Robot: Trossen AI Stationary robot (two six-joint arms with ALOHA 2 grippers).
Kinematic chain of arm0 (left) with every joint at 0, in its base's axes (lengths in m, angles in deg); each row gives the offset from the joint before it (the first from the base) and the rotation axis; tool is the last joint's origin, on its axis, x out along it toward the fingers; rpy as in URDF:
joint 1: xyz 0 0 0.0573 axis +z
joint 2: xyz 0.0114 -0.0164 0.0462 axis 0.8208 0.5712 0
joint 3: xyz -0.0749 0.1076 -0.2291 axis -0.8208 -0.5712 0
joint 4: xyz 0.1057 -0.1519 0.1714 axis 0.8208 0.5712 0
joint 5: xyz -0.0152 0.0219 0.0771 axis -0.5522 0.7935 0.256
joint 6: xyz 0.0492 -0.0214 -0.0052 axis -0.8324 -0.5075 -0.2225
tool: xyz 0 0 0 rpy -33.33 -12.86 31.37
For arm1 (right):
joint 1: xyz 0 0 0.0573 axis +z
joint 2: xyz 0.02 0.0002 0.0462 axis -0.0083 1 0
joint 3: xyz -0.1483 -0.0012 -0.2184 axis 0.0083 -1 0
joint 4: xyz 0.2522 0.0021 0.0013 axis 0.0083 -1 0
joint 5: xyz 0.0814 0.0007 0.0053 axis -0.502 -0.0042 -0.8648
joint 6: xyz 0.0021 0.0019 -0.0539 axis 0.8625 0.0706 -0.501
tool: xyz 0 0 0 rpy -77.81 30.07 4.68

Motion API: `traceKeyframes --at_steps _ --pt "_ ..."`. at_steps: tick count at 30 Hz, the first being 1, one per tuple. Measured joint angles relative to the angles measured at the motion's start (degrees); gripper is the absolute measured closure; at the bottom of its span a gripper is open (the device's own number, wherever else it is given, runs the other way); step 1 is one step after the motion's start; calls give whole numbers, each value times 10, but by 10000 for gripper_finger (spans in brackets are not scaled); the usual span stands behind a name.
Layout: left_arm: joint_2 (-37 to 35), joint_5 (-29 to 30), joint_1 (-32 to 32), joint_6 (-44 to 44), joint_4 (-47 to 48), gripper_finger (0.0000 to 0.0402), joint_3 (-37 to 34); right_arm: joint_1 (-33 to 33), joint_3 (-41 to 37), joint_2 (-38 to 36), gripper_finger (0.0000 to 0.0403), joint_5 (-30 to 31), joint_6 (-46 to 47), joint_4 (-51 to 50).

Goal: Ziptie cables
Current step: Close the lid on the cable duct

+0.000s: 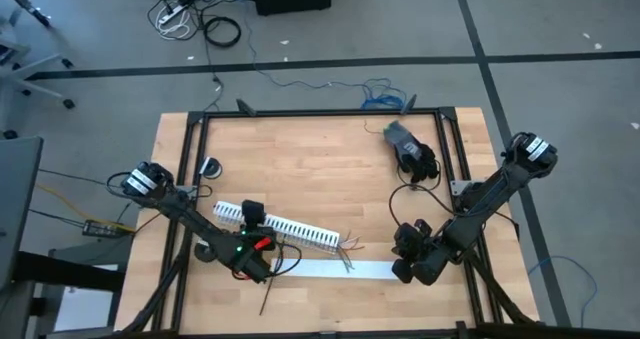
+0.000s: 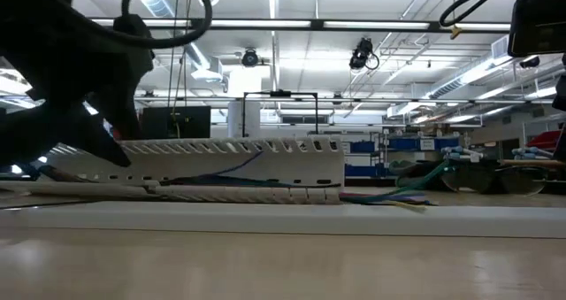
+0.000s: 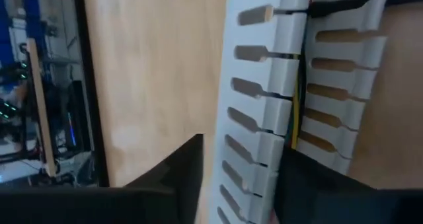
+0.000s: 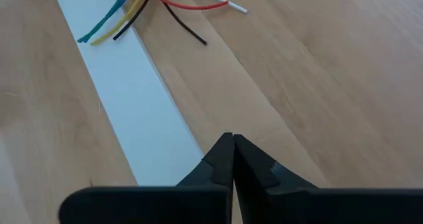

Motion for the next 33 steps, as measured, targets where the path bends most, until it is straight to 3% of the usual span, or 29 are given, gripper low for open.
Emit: traceKeyframes --at_steps 5,9,17,26,33 --pt "0 -18 20 -29 -5 384 0 0 0 0 402 9 -5 0" --pt "-1 -40 48 -32 -6 397 11 0 0 0 401 9 -5 0" --pt "-2 -149 168 -28 -18 400 40 0 0 0 402 11 -5 6" --pt "-3 -206 240 -148 -63 397 40 25 0 0 401 14 -5 26" --pt "-3 -206 244 -152 -76 331 40 38 0 0 402 30 -5 25"
